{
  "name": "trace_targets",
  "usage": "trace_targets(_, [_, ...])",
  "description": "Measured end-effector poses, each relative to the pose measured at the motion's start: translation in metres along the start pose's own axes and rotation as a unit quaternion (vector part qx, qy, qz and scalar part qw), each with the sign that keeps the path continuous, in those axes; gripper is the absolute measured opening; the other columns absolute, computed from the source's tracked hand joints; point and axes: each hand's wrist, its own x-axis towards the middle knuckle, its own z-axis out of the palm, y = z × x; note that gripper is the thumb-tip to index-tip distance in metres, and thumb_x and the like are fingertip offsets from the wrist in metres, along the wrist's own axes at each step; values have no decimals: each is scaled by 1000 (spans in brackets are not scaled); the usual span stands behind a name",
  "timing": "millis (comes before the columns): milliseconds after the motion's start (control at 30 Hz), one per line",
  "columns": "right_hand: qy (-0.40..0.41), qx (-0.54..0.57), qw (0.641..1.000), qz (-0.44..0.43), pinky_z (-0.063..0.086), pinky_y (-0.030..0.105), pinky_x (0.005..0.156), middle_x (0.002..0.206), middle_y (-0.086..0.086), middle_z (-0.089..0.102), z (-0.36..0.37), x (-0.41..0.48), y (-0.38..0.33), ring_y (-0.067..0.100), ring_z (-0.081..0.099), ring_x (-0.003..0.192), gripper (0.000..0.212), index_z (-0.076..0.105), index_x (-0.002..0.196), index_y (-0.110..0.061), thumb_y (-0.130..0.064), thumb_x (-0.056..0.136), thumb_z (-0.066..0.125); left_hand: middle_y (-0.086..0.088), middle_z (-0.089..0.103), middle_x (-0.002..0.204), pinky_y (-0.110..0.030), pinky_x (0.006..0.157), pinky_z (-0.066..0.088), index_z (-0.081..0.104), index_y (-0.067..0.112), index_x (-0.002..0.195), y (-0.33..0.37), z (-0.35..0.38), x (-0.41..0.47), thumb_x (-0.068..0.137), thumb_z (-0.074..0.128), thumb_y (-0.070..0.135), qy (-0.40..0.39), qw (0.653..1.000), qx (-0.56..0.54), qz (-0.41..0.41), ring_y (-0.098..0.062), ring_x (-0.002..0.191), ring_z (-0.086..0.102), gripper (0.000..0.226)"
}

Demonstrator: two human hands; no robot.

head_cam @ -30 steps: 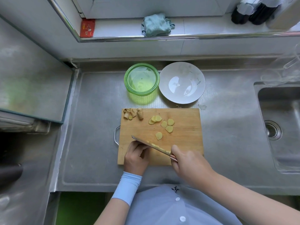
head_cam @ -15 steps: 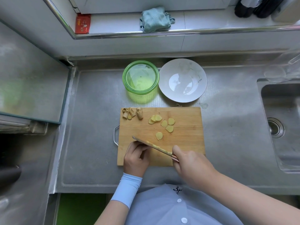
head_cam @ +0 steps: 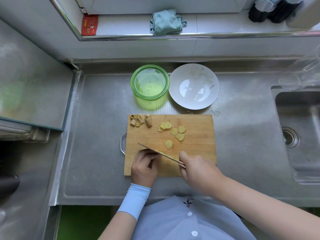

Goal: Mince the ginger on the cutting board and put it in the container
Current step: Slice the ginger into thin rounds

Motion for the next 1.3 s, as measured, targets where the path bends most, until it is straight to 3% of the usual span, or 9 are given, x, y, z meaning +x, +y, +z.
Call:
trace_targets(600, [8,-9,1000,-9,20,36,46,64,-2,39,6,9,-1,32,42,60,17,29,91,-21,-27,98,43,-4,67,86,-10,80,43,75,9,75,-2,2,-1,76,72,-1,-8,1000,-7,-22,-13,84,63,10])
trace_targets(767, [-13,18,1000,-9,31,35,57,90,11,62,-4,28,-17,32,47,71,12,35,99,-22,-25,98,47,0,66,84,-15,78,46,74,9,75,-1,2,-2,79,70,1,-12,1000,-8,-18,-13,82,63,10])
trace_targets(900, [-20,34,999,8,35,34,63,99,14,65,-10,33,-17,37,59,88,16,47,111,-17,-26,98,48,0,66,86,-20,76,49,74,8,76,2,1,-1,79,75,0,2,1000,-11,-6,-13,82,63,9])
trace_targets(1000, [-14,56,998,15,37,35,62,94,12,64,-13,33,-13,35,56,81,12,47,104,-19,-28,96,47,-1,67,88,-23,78,51,75,6,80,3,0,-1,80,76,-2,6,1000,-15,5,-15,84,63,8])
trace_targets(1133, [4,53,998,16,30,35,58,76,4,50,-10,20,-8,31,45,69,14,37,90,-20,-29,97,46,-3,67,90,-23,78,52,76,7,83,0,2,-5,79,77,0,6,1000,-10,2,-16,84,65,8])
trace_targets(1300, [26,13,1000,3,33,38,55,69,2,50,-4,-1,-3,34,47,66,17,33,92,-21,-33,99,42,-6,69,93,-17,82,49,77,8,85,-2,5,-8,78,77,4,13,1000,1,-15,-17,87,66,8])
